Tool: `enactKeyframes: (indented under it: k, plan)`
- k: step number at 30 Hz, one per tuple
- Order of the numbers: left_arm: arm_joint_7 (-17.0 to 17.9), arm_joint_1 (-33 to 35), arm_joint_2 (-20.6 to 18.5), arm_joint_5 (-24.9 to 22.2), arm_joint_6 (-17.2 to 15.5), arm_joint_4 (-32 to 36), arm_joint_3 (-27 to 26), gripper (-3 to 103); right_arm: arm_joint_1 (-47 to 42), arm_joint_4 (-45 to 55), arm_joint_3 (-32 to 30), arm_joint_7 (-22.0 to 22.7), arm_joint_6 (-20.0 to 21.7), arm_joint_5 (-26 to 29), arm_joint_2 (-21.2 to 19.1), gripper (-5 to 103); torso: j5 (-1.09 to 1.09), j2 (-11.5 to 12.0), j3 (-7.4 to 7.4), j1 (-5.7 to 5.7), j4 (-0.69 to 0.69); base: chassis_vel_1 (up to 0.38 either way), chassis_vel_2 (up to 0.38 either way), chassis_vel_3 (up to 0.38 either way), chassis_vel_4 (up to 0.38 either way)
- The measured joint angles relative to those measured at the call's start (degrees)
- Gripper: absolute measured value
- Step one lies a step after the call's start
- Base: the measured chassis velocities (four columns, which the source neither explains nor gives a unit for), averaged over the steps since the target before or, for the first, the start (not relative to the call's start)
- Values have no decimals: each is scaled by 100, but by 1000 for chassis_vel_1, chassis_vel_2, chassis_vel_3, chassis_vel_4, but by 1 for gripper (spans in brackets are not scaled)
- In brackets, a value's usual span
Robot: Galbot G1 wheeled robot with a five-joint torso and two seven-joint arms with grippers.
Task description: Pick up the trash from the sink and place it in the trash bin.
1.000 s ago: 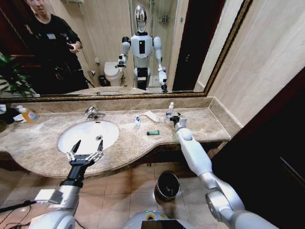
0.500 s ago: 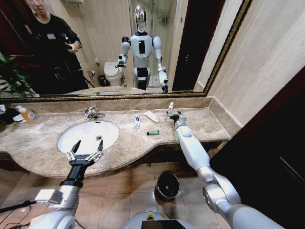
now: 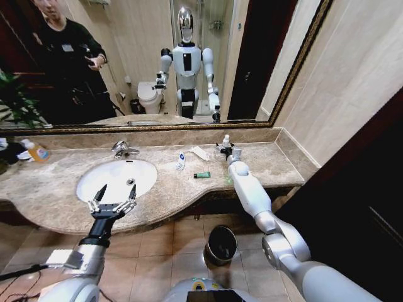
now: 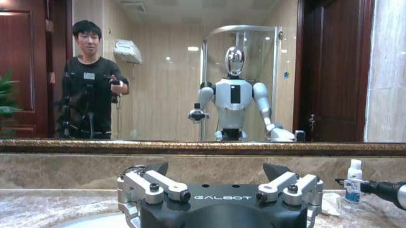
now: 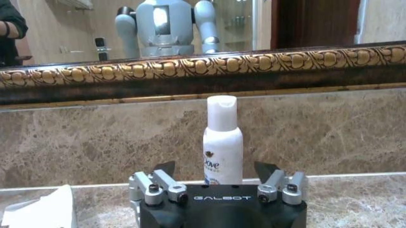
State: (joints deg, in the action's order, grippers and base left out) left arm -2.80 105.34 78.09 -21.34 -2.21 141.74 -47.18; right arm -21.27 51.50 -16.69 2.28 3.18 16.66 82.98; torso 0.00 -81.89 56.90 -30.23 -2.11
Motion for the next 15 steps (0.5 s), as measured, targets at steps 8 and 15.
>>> enactKeyframes:
  k: [8,15]
  plan:
    - [0,0,0,0,0,0,0,100,12,-41,-38,0,0,-18,16,64,0,0,0,0,0,0,0,0,0]
    - [0,0,0,0,0,0,0,100,-33,-52,-61,8,-1,-32,7,44,0,0,0,0,0,0,0,0,0]
